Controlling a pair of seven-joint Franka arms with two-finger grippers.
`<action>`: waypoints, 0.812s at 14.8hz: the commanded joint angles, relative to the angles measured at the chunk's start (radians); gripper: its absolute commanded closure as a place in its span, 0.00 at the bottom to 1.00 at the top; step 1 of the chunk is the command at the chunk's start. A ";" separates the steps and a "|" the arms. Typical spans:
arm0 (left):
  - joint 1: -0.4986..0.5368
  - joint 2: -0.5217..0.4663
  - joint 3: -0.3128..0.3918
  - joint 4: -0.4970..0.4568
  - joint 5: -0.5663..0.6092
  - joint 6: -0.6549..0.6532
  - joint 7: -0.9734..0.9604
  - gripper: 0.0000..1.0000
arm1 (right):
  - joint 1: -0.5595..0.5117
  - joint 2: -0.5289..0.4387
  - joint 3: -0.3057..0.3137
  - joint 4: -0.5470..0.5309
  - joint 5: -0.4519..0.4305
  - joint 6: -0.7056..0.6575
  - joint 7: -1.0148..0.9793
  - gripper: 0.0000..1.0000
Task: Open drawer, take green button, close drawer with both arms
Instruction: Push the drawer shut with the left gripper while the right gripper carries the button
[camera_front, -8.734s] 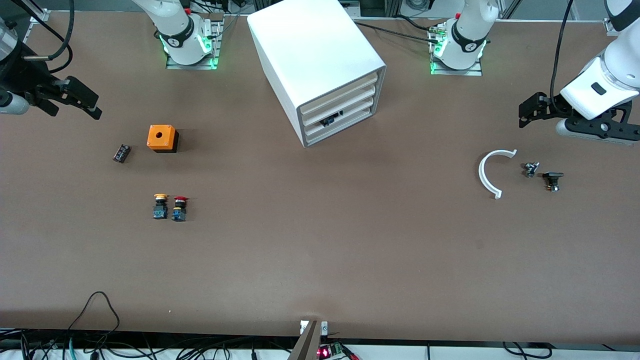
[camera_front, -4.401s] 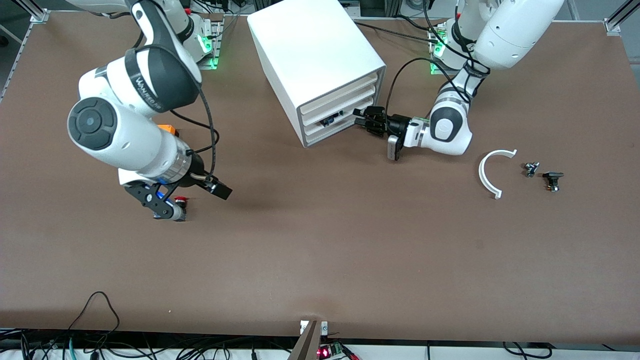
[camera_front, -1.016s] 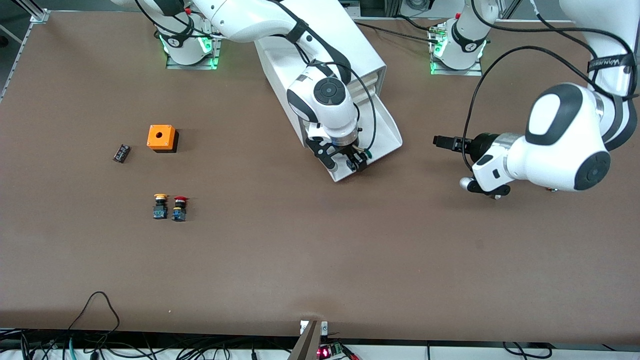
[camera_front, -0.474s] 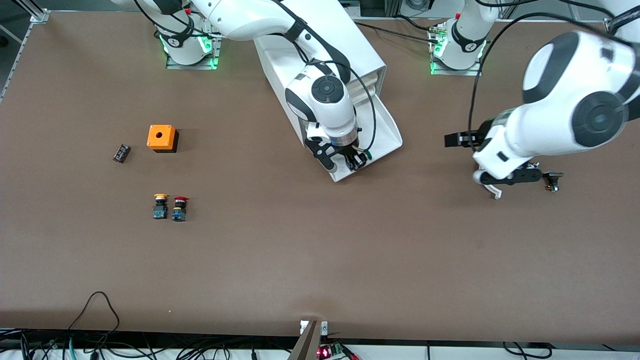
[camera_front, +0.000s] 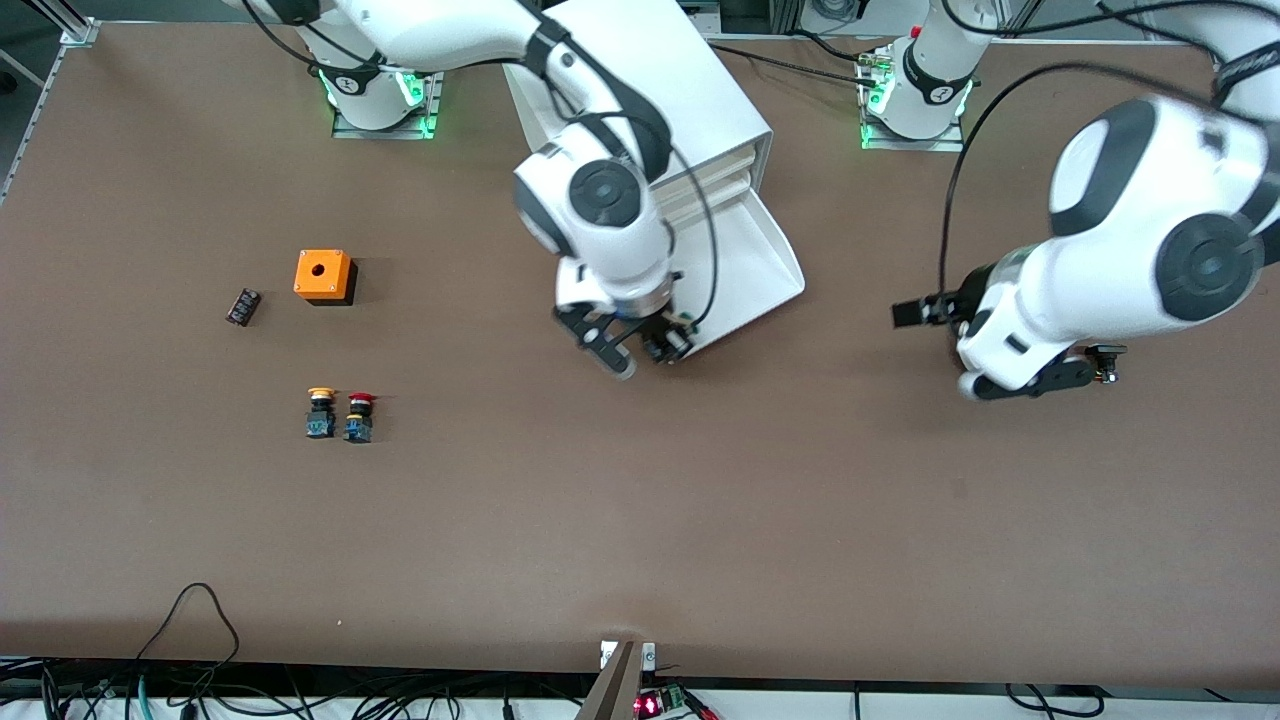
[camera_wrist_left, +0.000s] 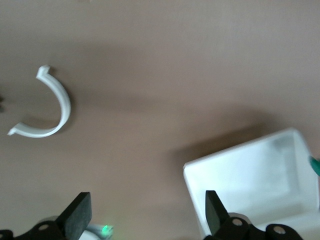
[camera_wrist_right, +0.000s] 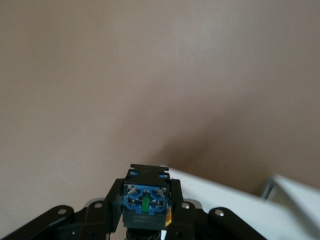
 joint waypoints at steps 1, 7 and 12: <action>-0.059 -0.011 -0.010 -0.157 0.023 0.198 -0.181 0.00 | -0.117 -0.043 0.017 0.008 0.061 -0.097 -0.275 1.00; -0.164 0.032 -0.008 -0.404 0.087 0.630 -0.402 0.00 | -0.360 -0.136 0.009 -0.095 0.092 -0.235 -0.890 1.00; -0.285 0.098 -0.010 -0.483 0.321 0.762 -0.708 0.01 | -0.486 -0.129 0.006 -0.179 0.092 -0.182 -1.261 1.00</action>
